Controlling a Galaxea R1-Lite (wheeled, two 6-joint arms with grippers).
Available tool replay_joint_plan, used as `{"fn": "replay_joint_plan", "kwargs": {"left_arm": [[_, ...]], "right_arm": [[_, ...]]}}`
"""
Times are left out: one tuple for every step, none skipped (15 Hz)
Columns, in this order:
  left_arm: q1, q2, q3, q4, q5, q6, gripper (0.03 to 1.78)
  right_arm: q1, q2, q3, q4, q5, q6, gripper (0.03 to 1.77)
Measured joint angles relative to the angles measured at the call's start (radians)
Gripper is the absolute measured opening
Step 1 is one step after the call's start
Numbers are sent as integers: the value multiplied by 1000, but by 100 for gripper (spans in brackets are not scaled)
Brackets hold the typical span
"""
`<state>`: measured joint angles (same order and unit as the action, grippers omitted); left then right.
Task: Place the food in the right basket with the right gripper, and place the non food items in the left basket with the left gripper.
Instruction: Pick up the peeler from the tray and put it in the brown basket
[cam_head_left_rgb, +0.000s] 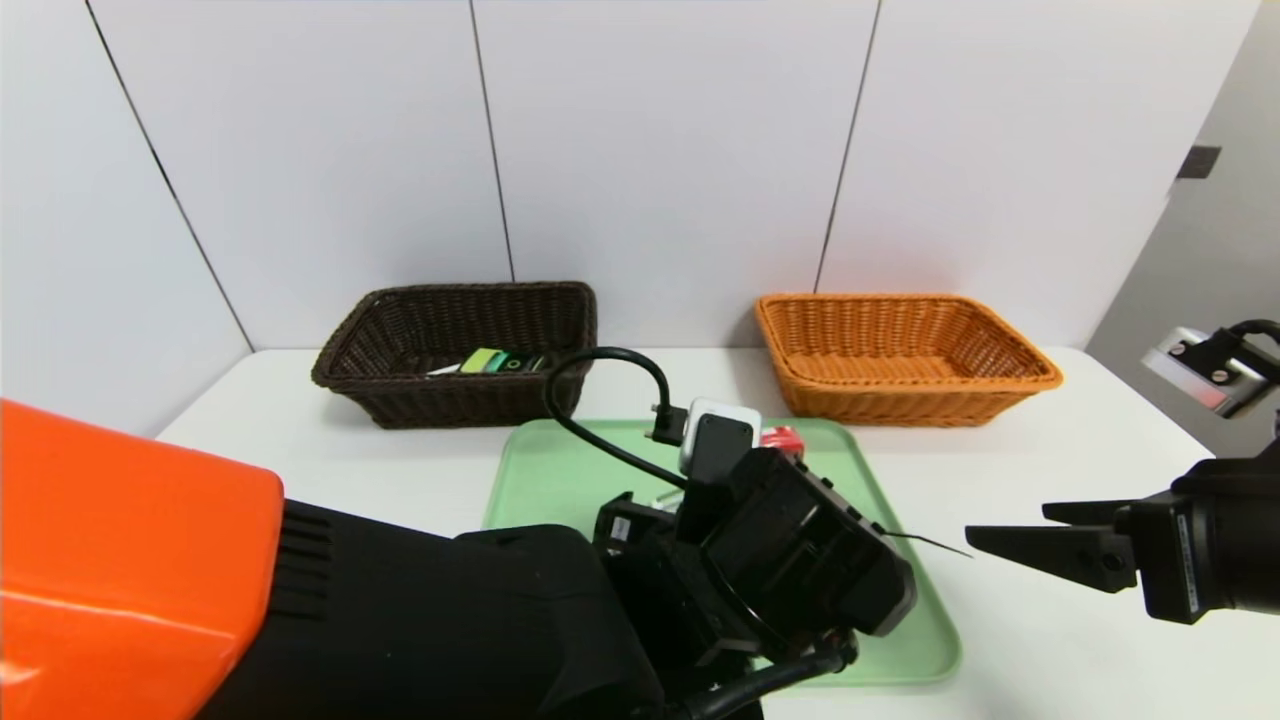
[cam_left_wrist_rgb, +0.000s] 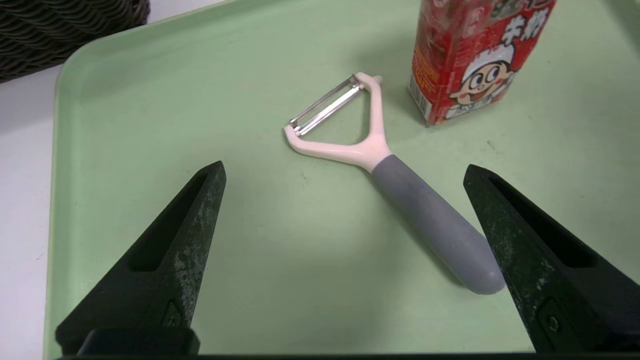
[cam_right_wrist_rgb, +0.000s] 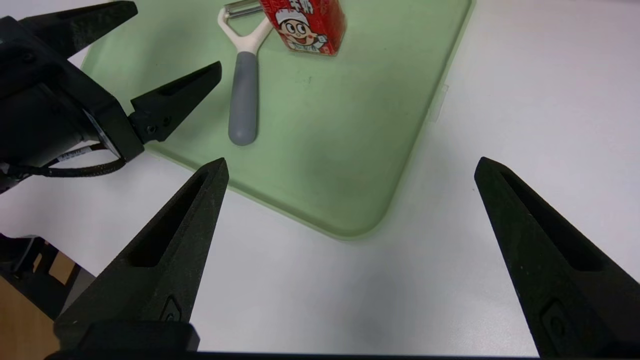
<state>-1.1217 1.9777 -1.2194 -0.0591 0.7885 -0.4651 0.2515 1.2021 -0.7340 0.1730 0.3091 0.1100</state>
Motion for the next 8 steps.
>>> {"fn": "replay_joint_plan", "kwargs": {"left_arm": [[-8,3,0,0,0,-1,169],[-16,6,0,0,0,-7,169],[-22,12,0,0,0,-11,169],[-26,19,-1,0,0,-15,169],[-28,25,-7,0,0,-23,169],[-29,32,-16,1,1,-33,169],[-30,39,-24,10,3,-42,169],[-30,46,-35,23,8,-55,169]], "right_arm": [[-1,0,2,-1,0,0,170],[-1,-1,3,-1,0,0,170],[-1,-1,3,0,0,0,170],[-1,-2,4,-1,0,-1,170],[-1,-3,4,-1,0,-1,170],[-1,-3,5,-1,0,-2,170],[-2,-4,6,-1,0,-2,170],[-2,-4,9,-1,0,-2,170]]}}
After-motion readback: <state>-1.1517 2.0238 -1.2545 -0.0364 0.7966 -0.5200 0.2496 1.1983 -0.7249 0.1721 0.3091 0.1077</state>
